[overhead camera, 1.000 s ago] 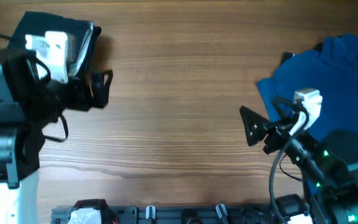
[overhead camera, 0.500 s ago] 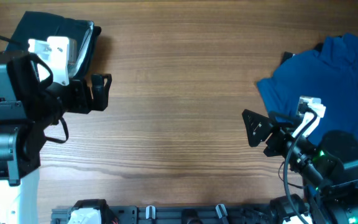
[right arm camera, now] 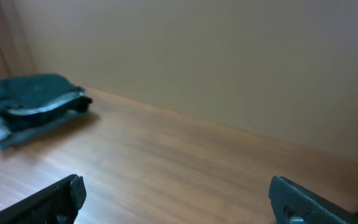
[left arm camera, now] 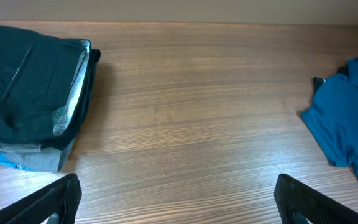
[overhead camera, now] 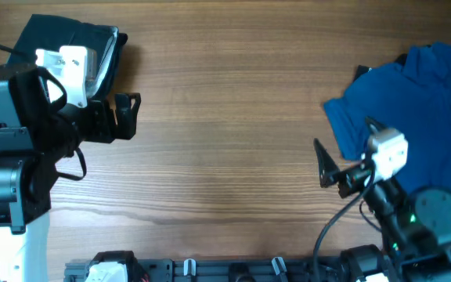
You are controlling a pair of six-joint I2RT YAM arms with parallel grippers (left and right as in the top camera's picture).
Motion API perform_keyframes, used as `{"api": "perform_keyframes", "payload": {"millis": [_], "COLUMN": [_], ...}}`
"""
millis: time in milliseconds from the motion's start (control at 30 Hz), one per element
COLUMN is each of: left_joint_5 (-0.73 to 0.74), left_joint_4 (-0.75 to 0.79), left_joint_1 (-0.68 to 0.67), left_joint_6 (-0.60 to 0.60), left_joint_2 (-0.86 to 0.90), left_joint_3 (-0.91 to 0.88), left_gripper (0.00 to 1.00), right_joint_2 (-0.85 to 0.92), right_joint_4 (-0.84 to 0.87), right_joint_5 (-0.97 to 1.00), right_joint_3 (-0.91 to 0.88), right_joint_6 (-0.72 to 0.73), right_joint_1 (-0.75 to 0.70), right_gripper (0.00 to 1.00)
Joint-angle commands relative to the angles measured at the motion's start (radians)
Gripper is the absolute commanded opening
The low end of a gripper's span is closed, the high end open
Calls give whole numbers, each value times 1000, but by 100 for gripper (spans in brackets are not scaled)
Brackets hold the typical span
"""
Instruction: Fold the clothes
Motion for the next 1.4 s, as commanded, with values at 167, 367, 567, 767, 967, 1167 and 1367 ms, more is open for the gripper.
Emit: {"api": "perform_keyframes", "payload": {"millis": [167, 367, 567, 767, 967, 1167, 1367], "left_joint_5": [-6, -6, -6, -6, -6, -6, -6], "left_joint_4": [-1, -1, -1, -1, -1, -1, -1], "left_joint_1": [-5, -5, -5, -5, -5, -5, -5], "left_joint_6": [-11, -11, -11, -11, -11, -11, -11], "left_joint_2": [6, 6, 6, 6, 6, 6, 6], "left_joint_3": [-4, -4, -4, -4, -4, -4, -4], "left_gripper": [100, 100, 100, 100, 100, 100, 100], "right_joint_2": [-299, -380, -380, -380, -380, -380, -380], "right_joint_4": [84, 277, 422, 420, 419, 419, 419], "right_joint_5": [5, -21, -17, -17, -17, -17, -17], "right_joint_3": [-370, -589, -657, -657, -657, -657, -657], "right_joint_6": [-65, 47, 35, 35, 35, 35, 35], "right_joint_1": [-72, -123, -144, -144, -144, -144, -144], "right_gripper": [100, 100, 100, 100, 100, 100, 100]}}
